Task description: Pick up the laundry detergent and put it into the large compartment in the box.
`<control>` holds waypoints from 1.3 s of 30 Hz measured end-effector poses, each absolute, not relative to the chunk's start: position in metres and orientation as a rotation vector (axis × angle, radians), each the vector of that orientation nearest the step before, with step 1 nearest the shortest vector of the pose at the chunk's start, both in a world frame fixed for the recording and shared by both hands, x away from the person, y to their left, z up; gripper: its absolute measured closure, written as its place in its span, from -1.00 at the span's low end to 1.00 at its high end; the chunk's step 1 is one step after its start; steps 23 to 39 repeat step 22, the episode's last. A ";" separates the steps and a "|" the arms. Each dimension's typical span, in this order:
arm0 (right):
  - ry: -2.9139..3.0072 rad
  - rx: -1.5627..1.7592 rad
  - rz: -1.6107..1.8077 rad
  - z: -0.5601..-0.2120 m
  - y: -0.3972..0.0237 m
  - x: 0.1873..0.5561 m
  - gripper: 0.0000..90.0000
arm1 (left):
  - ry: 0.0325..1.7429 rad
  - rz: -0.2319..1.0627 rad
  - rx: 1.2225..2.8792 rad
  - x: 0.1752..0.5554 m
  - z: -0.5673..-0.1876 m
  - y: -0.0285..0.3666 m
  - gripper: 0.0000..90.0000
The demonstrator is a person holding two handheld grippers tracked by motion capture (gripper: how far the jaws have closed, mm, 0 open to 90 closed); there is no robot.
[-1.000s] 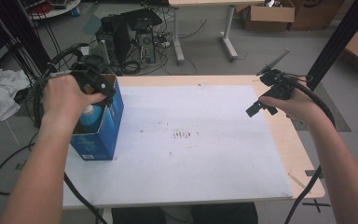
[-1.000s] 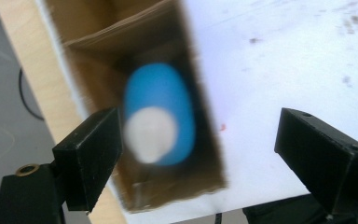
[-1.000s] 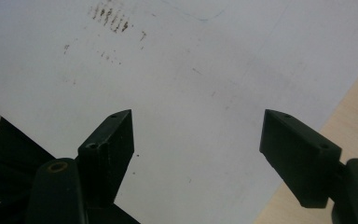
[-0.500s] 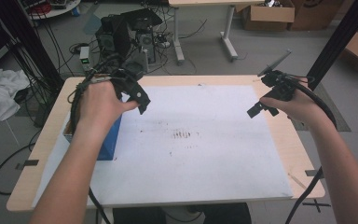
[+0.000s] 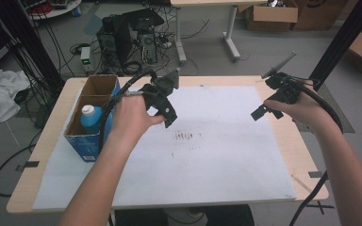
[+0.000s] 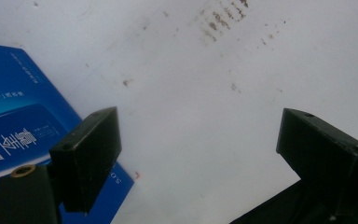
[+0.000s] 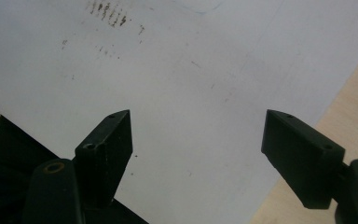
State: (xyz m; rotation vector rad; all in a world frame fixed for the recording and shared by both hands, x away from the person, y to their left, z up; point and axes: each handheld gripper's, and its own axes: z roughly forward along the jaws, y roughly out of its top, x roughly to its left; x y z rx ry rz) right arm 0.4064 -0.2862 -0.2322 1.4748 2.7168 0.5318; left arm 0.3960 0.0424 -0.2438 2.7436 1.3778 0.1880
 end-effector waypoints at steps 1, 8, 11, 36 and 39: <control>2.717 1.476 0.532 -0.232 -0.286 0.406 -0.45 | 1.372 0.186 2.751 0.396 -0.245 0.042 -0.67; 2.719 1.474 0.531 -0.233 -0.284 0.406 -0.45 | 1.376 0.185 2.762 0.396 -0.249 0.040 -0.67; 2.723 1.472 0.527 -0.233 -0.283 0.406 -0.45 | 1.380 0.190 2.768 0.396 -0.251 0.039 -0.67; 2.726 1.471 0.524 -0.234 -0.282 0.406 -0.45 | 1.384 0.171 2.779 0.396 -0.252 0.041 -0.67; 2.726 1.471 0.524 -0.234 -0.282 0.406 -0.45 | 1.384 0.171 2.779 0.396 -0.252 0.041 -0.67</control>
